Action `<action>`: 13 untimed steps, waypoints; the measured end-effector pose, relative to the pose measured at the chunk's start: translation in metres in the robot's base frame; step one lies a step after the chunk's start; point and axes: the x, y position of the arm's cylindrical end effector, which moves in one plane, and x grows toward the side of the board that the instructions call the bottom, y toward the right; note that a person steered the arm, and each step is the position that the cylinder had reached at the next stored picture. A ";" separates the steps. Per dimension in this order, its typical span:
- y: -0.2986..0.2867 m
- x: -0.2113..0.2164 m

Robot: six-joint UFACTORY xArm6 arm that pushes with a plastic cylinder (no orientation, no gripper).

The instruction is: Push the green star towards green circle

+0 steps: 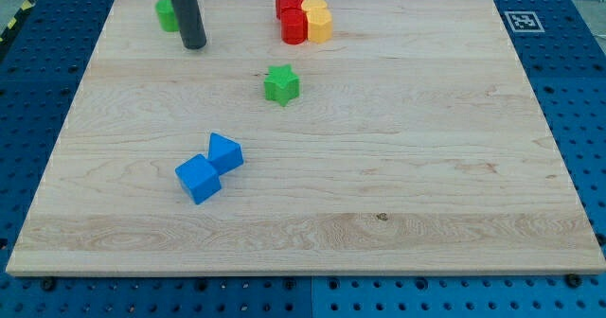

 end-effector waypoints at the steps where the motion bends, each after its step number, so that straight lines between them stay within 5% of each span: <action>1: 0.001 0.038; 3: 0.072 0.126; 5: 0.173 0.148; 10: 0.148 0.103; 13: 0.080 0.021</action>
